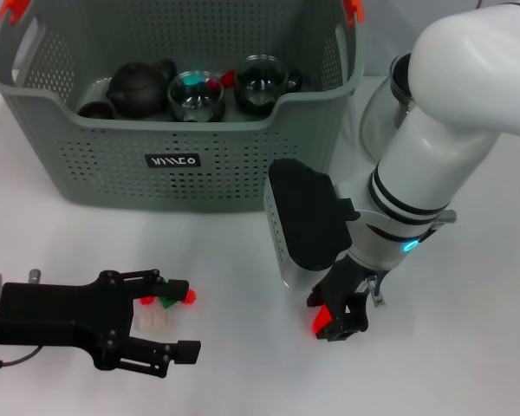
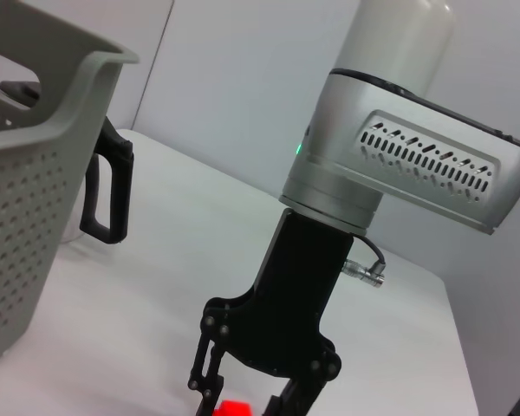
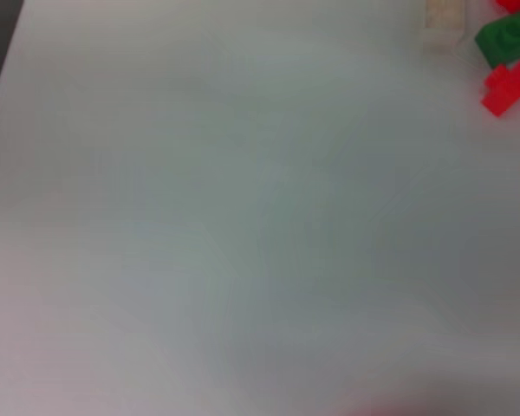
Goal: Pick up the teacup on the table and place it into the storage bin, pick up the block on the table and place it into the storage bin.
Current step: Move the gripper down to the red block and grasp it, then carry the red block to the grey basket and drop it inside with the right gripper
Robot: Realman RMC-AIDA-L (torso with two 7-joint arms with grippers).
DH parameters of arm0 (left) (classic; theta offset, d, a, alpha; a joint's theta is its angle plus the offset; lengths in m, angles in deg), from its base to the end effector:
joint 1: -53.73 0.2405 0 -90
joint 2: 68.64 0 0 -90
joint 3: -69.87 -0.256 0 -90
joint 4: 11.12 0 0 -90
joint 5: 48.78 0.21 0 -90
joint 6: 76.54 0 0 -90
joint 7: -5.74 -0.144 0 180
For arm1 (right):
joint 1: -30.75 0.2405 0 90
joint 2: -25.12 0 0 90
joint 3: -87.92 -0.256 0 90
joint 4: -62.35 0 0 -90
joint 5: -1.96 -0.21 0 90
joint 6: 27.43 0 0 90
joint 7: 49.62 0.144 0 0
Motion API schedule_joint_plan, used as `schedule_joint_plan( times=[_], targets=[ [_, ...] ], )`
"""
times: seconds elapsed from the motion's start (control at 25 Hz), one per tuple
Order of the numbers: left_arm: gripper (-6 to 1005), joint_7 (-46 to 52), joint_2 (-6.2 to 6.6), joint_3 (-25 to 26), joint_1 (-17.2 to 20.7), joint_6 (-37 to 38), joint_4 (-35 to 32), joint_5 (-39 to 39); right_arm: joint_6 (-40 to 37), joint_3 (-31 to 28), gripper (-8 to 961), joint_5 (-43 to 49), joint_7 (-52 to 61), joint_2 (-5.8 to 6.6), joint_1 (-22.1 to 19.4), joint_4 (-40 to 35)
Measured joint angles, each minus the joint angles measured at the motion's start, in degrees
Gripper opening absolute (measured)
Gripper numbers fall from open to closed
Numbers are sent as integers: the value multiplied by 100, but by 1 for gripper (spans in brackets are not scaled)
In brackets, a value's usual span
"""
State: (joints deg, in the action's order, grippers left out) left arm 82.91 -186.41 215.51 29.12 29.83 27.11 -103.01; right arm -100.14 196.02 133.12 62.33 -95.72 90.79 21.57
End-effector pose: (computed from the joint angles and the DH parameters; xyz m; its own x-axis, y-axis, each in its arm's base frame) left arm -0.2926 0.2615 0.0102 0.7898 0.4314 0.4360 0.4440 -0.8926 0.0789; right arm 0.1326 0.3496 -0.1294 0.8246 0.2027 0.5282 0.1501 -0.9785 0.1412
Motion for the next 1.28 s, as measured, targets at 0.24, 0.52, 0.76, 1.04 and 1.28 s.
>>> schedule_joint_plan(
  times=[0.24,0.52,0.76,1.04,1.28],
  targets=[
    [951,0,9,24,19,47,0,1,9,17,395,26,3,2,-17,-23],
    [950,0,22,25,26,63,0,8,-52,-12,327,30,67,20,-37,-94],
    [950,0,51,25,22,155,12,9,-453,-519,307,70,139,70,-108,-583],
    [950,0,115,25,33,228,27,7,-1519,-2031,305,285,253,70,-139,-1728],
    [950,18,233,25,54,277,18,-31,-2169,-3205,303,237,470,76,-10,-2723]
  ],
)
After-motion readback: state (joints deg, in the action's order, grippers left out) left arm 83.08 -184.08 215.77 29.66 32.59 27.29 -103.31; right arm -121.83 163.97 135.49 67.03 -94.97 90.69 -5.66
